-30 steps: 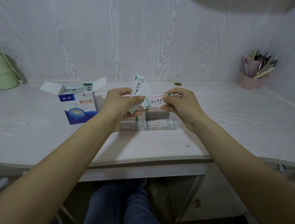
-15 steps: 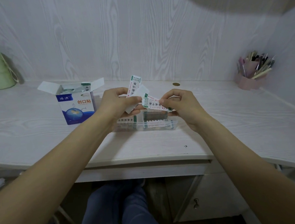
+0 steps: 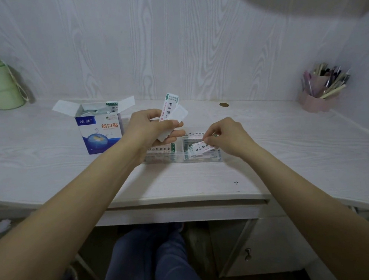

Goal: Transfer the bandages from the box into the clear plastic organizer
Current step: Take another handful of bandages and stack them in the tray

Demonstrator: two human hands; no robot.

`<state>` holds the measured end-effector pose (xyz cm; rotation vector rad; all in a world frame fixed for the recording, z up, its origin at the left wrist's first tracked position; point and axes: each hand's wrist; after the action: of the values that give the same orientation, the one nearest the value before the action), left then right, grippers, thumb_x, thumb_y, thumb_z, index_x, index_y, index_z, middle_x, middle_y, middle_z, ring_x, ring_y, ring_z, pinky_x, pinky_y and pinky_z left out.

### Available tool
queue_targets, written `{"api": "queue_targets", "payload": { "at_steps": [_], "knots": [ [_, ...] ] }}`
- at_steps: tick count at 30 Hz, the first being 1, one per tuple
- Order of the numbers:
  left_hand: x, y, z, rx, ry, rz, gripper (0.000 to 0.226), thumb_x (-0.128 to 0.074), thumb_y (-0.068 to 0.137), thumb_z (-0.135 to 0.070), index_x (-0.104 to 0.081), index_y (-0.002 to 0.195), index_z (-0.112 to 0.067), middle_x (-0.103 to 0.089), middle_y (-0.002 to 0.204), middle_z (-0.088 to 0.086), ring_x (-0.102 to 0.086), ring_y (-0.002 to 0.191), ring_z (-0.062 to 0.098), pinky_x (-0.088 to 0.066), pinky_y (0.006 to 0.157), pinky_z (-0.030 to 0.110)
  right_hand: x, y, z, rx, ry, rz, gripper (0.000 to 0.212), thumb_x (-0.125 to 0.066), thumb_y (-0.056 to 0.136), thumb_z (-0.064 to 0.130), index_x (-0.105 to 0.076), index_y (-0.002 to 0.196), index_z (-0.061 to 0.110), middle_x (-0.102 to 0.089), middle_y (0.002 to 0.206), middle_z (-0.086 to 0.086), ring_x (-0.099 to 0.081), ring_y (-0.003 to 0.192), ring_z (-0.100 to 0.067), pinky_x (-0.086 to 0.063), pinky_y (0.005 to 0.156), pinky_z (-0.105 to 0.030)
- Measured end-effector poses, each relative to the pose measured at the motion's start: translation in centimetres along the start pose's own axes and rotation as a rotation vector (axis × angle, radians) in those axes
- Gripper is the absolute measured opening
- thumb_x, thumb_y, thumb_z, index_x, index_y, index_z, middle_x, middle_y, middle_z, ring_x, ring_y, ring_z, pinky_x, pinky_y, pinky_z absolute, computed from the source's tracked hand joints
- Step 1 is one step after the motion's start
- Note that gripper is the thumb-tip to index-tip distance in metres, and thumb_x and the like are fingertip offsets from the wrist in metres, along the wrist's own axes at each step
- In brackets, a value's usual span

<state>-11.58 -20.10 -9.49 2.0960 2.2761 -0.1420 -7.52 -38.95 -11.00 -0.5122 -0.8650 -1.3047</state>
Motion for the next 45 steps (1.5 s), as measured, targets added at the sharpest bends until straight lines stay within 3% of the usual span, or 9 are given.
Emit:
{"api": "queue_targets", "payload": {
  "at_steps": [4, 7, 10, 17, 26, 32, 37, 42, 45],
  "knots": [
    [0.0, 0.0, 0.0, 0.003, -0.003, 0.001, 0.031, -0.065, 0.084, 0.0, -0.058, 0.114, -0.002, -0.072, 0.093, 0.012, -0.073, 0.076, 0.02, -0.059, 0.066, 0.025, -0.3, 0.3, 0.0, -0.01, -0.03, 0.03, 0.004, -0.07, 0.082, 0.012, -0.073, 0.08, 0.011, -0.053, 0.055, 0.008, -0.047, 0.053, -0.003, -0.035, 0.046, -0.01],
    [-0.1, -0.1, 0.0, 0.004, -0.008, 0.0, 0.029, -0.065, 0.084, 0.001, -0.058, 0.112, -0.002, -0.072, 0.093, 0.012, -0.073, 0.075, 0.019, -0.059, 0.066, 0.025, -0.8, 0.6, 0.0, -0.022, -0.106, 0.037, 0.003, -0.073, 0.079, 0.016, -0.072, 0.08, 0.013, -0.052, 0.06, 0.008, -0.048, 0.058, -0.007, -0.037, 0.055, -0.024],
    [-0.2, -0.1, 0.0, 0.006, -0.01, 0.002, 0.03, -0.065, 0.084, 0.0, -0.058, 0.112, -0.002, -0.072, 0.092, 0.011, -0.073, 0.075, 0.019, -0.059, 0.065, 0.025, -1.1, 0.8, 0.3, -0.023, -0.156, 0.027, 0.008, -0.075, 0.077, 0.019, -0.07, 0.078, 0.013, -0.055, 0.064, 0.007, -0.053, 0.068, -0.012, -0.042, 0.062, -0.029],
    [-0.1, -0.1, 0.0, 0.005, -0.009, 0.005, 0.029, -0.065, 0.084, 0.0, -0.058, 0.112, -0.002, -0.073, 0.09, 0.01, -0.073, 0.075, 0.019, -0.059, 0.066, 0.025, -1.9, 1.2, 1.0, -0.004, -0.342, -0.013, 0.012, -0.077, 0.077, 0.024, -0.072, 0.079, 0.014, -0.058, 0.092, -0.005, -0.052, 0.094, -0.022, -0.037, 0.062, -0.029],
    [0.1, -0.3, 0.0, 0.003, -0.007, 0.005, 0.029, -0.065, 0.084, 0.0, -0.058, 0.113, -0.002, -0.073, 0.091, 0.01, -0.073, 0.076, 0.019, -0.059, 0.064, 0.024, -1.4, 1.2, 0.7, 0.007, -0.29, 0.09, 0.012, -0.071, 0.082, 0.02, -0.074, 0.082, 0.009, -0.069, 0.076, -0.005, -0.062, 0.076, -0.021, -0.048, 0.064, -0.032],
    [0.0, -0.3, 0.0, -0.004, -0.004, 0.016, 0.023, -0.065, 0.084, 0.0, -0.059, 0.106, -0.003, -0.074, 0.086, 0.008, -0.073, 0.075, 0.02, -0.059, 0.071, 0.029, 1.3, 0.8, -0.2, -0.106, -0.224, -0.01, 0.016, -0.067, 0.086, 0.023, -0.074, 0.082, 0.009, -0.053, 0.056, 0.002, -0.043, 0.052, -0.014, -0.03, 0.049, -0.026],
    [-0.4, -0.2, 0.0, -0.003, -0.003, 0.025, 0.023, -0.065, 0.084, -0.001, -0.059, 0.106, -0.004, -0.073, 0.09, 0.01, -0.073, 0.077, 0.021, -0.059, 0.069, 0.027, 1.0, 0.9, 0.0, -0.225, -0.356, 0.076, 0.025, -0.073, 0.079, 0.03, -0.062, 0.085, 0.009, -0.055, 0.069, -0.002, -0.053, 0.07, -0.023, -0.032, 0.053, -0.026],
    [-0.4, -0.2, 0.0, -0.008, 0.002, 0.025, 0.024, -0.065, 0.084, -0.001, -0.059, 0.108, -0.004, -0.073, 0.091, 0.011, -0.073, 0.076, 0.02, -0.059, 0.067, 0.025, 0.6, 0.7, 1.0, -0.254, -0.483, 0.127, 0.036, -0.071, 0.082, 0.036, -0.044, 0.091, 0.014, -0.05, 0.087, -0.002, -0.05, 0.083, -0.024, -0.036, 0.068, -0.029],
    [-0.3, -0.2, 0.0, -0.008, -0.003, 0.022, 0.025, -0.065, 0.084, 0.0, -0.059, 0.108, -0.004, -0.073, 0.091, 0.011, -0.073, 0.076, 0.02, -0.059, 0.066, 0.025, 0.5, 0.6, 1.4, -0.258, -0.526, 0.136, 0.036, -0.07, 0.083, 0.036, -0.042, 0.091, 0.014, -0.048, 0.089, -0.001, -0.049, 0.084, -0.024, -0.035, 0.068, -0.03]
  ]
}}
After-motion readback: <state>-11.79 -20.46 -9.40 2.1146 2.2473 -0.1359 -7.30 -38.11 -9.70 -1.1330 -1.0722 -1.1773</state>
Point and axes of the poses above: each hand's wrist, its own y-axis towards the middle knuckle, its own x-axis out of the back of the hand, z = x × y
